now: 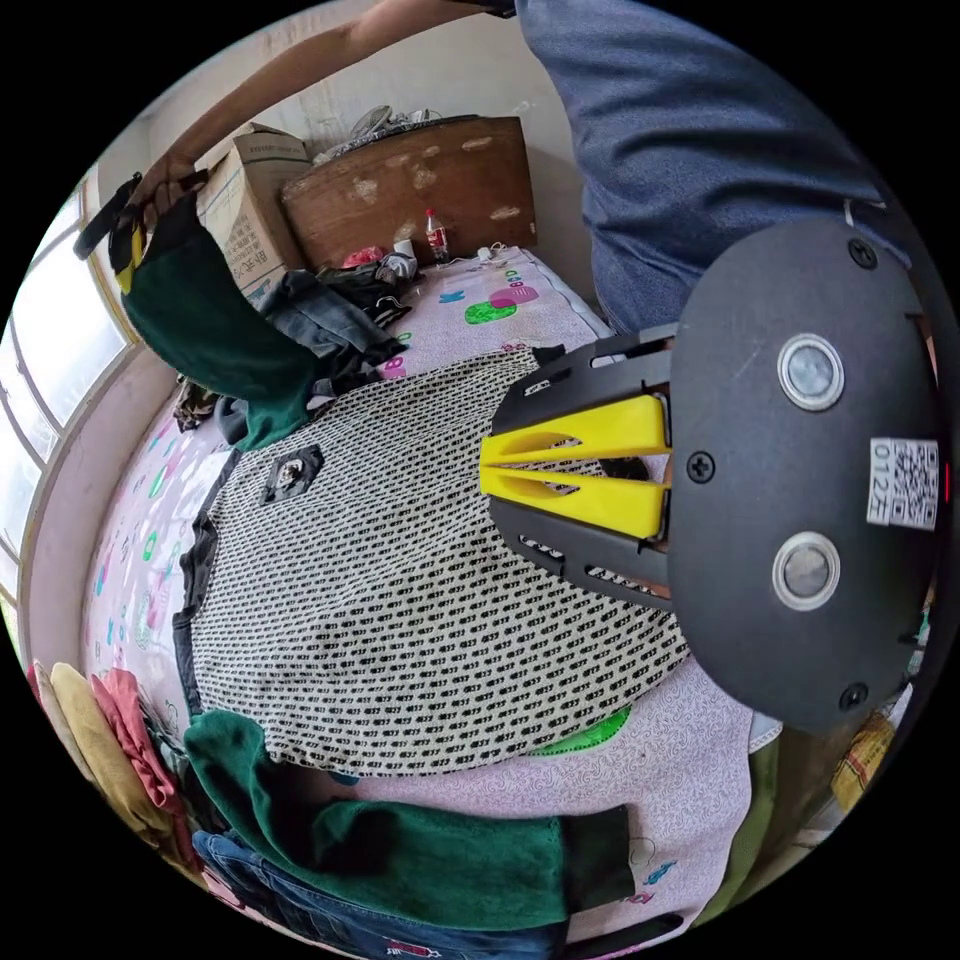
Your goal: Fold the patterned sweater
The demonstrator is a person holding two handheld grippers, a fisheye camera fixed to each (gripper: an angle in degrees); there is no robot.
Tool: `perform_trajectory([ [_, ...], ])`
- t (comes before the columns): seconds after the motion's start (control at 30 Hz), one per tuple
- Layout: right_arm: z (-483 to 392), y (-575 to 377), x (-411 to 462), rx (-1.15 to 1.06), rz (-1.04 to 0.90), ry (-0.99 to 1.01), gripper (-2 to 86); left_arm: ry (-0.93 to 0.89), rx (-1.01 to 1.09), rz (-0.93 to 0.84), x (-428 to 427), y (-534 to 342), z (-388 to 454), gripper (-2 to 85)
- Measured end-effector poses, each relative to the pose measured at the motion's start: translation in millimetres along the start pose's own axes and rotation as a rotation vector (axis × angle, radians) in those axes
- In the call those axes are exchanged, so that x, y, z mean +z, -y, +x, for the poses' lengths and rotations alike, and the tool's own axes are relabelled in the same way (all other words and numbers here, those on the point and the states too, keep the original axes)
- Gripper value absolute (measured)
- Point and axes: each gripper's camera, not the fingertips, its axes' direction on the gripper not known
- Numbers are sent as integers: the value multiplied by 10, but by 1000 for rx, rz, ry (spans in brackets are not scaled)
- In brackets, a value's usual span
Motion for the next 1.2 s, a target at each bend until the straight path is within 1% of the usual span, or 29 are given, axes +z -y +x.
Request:
perform_trajectory([
  [0.2, 107, 1227, 995, 72, 12, 109, 21, -32, -97, 3, -38, -157, -194, 4],
  [0.27, 114, 1532, 1296, 87, 3, 110, 23, -36, -120, -6, -29, -199, -229, 4],
  [0.43, 2, 2074, 1881, 76, 54, 31, 33, -17, -168, -12, -26, -255, -243, 4],
  [0.5, -245, 2154, 1993, -32, 83, -117, 46, 18, -177, 12, -55, -213, -198, 4],
  [0.53, -320, 2144, 2002, -73, 91, -156, 50, 34, -175, 23, -69, -189, -176, 4],
  [0.6, -568, 1954, 1927, -225, 163, -234, 65, 95, -125, 83, -133, -22, -34, 4],
  [0.67, -602, 1688, 1803, -250, 244, -232, 71, 144, -62, 122, -161, 167, 100, 4],
  [0.73, -511, 1310, 1681, -229, 357, -219, 53, 184, 4, 141, -151, 398, 220, 5],
  [0.8, -233, 735, 1687, -114, 464, -325, 16, 228, 55, 172, -129, 738, 328, 5],
  [0.83, -150, 593, 1723, -77, 477, -360, 13, 237, 62, 180, -124, 825, 348, 5],
  [0.9, 147, 95, 1951, 37, 457, -446, 5, 332, 91, 188, -79, 1185, 438, 4],
  [0.93, 200, -12, 2015, 60, 449, -465, 4, 372, 95, 188, -60, 1271, 459, 4],
  [1.0, 316, -338, 2258, 118, 420, -525, 1, 523, 83, 159, 74, 1589, 475, 4],
  [1.13, 292, -505, 2600, 115, 361, -585, 0, 611, 47, 49, 373, 1914, 348, 1],
  [1.2, 244, -503, 2783, 102, 307, -629, 0, 732, 41, -36, 549, 1997, 284, 0],
])
